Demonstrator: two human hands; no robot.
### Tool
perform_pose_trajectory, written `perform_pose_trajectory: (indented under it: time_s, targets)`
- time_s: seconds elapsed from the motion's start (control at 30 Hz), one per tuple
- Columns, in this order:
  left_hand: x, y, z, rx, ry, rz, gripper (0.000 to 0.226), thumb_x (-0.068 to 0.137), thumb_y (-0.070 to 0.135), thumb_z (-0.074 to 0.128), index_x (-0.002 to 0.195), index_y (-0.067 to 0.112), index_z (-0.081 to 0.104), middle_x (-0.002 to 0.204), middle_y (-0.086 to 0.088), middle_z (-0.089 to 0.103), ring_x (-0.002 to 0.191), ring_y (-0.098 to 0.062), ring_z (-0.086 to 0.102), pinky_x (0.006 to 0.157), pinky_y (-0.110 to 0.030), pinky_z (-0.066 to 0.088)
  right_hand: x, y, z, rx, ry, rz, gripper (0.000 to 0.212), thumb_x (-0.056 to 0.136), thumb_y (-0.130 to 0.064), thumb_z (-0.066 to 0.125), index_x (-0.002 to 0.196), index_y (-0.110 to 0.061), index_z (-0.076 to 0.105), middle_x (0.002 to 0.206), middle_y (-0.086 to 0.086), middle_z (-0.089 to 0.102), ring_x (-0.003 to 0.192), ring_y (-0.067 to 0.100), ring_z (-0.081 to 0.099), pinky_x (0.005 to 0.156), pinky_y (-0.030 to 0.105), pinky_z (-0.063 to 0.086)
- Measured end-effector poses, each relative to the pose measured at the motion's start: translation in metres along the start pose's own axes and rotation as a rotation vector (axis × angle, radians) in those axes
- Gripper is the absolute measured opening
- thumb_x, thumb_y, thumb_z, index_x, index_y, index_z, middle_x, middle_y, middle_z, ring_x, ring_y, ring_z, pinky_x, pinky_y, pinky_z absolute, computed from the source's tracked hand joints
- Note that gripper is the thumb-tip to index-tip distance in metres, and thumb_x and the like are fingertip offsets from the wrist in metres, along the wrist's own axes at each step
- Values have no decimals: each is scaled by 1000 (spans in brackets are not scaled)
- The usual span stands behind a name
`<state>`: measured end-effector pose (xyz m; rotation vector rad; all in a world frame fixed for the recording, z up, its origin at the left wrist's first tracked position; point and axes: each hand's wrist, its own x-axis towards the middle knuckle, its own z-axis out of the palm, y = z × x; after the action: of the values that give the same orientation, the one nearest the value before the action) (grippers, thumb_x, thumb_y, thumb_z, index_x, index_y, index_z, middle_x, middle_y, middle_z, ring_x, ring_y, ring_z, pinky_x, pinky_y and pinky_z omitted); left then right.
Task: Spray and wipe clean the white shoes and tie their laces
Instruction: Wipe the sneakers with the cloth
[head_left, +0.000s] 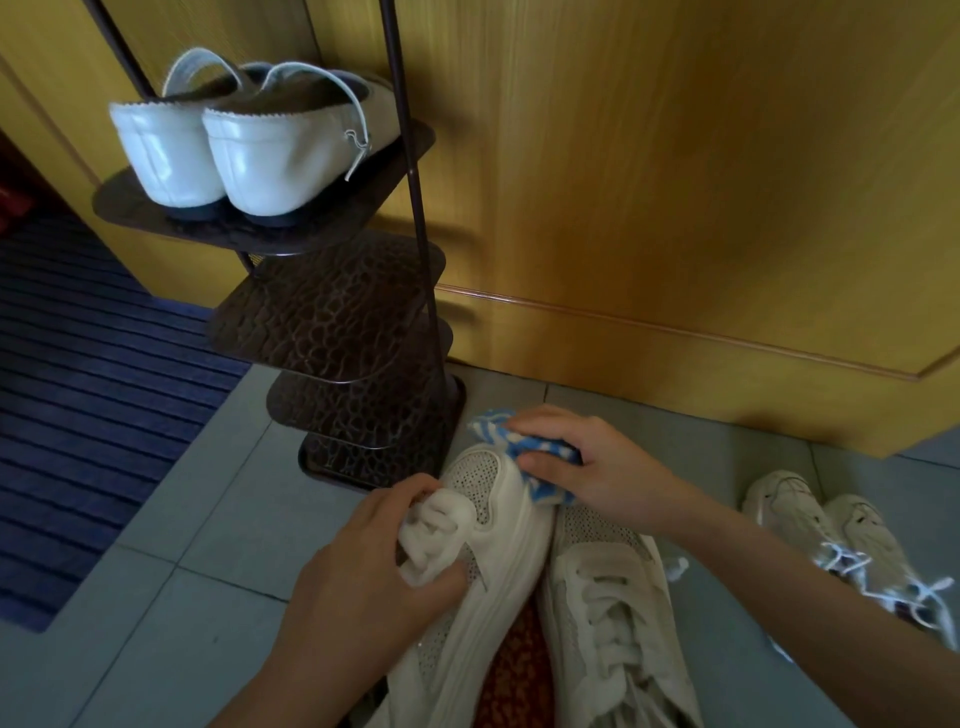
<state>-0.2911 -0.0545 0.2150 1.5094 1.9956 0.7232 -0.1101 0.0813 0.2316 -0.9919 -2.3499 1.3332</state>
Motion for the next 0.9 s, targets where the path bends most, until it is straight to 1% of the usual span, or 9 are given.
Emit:
perform_pose_trajectory:
  time_s: [0.13, 0.27, 0.37, 0.43, 0.53, 0.6, 0.67, 0.73, 0.9]
  targets:
    - [-4, 6, -4, 98, -2, 45, 64, 43, 70, 42, 103, 54, 30, 109, 37, 34, 93, 12, 47, 62, -12, 39, -2, -5, 1, 136, 112, -12, 26, 88, -8, 62, 105, -28, 65, 110, -6, 62, 103, -2, 57, 91, 15, 43]
    - [-6, -1, -7, 52, 68, 94, 57, 44, 62, 52, 97, 42, 40, 105, 30, 37, 95, 4, 48, 62, -18, 42, -3, -18, -5, 283, 216, -51, 25, 86, -6, 63, 98, -28, 67, 92, -12, 67, 88, 1, 62, 78, 14, 46]
    - [-10, -7, -11, 30, 143, 113, 53, 46, 61, 53, 94, 44, 39, 100, 30, 42, 91, 11, 47, 66, -10, 37, 7, -33, -12, 237, 298, -83, 16, 90, -10, 60, 101, -20, 67, 95, -1, 64, 89, 9, 61, 78, 19, 45]
    - [-13, -6, -12, 54, 141, 122, 59, 48, 63, 50, 103, 44, 38, 103, 31, 39, 92, 15, 41, 71, -4, 34, 19, -47, -6, 114, 200, -136, 15, 91, -11, 58, 101, -16, 68, 99, -1, 63, 88, 3, 58, 76, 12, 43]
    - [-8, -4, -8, 71, 215, 210, 51, 56, 55, 52, 102, 35, 42, 109, 17, 41, 102, 25, 35, 71, -3, 32, 37, -56, 16, -131, -23, -182, 25, 94, -13, 54, 115, -9, 66, 119, 3, 62, 102, 0, 51, 83, 7, 37]
    - [-3, -4, -5, 45, 218, 189, 48, 66, 59, 45, 105, 31, 42, 106, 20, 39, 104, 33, 30, 75, -2, 37, 38, -54, 19, -212, -45, -118, 28, 96, -18, 50, 121, -15, 62, 119, 0, 60, 108, 7, 49, 89, 17, 36]
    - [-2, -5, -6, -34, 181, 115, 47, 59, 63, 47, 99, 39, 42, 99, 22, 46, 98, 23, 45, 71, -10, 43, 27, -48, 13, -221, -9, -117, 28, 97, -17, 50, 121, -19, 62, 118, -4, 61, 109, 9, 48, 92, 21, 37]
    - [-7, -4, -9, -64, 102, -24, 59, 42, 63, 48, 97, 44, 40, 101, 27, 52, 86, 9, 55, 63, -9, 40, 10, -39, 11, -219, 52, -142, 31, 95, -13, 52, 123, -21, 60, 121, -10, 59, 113, 4, 46, 95, 13, 33]
    - [-12, 6, -12, 12, 8, -5, 62, 37, 67, 39, 96, 49, 31, 88, 24, 54, 69, 7, 55, 60, -7, 42, -30, -19, 23, -179, 198, -161, 39, 88, -12, 61, 123, -30, 60, 122, -22, 52, 119, -5, 43, 103, 13, 32]
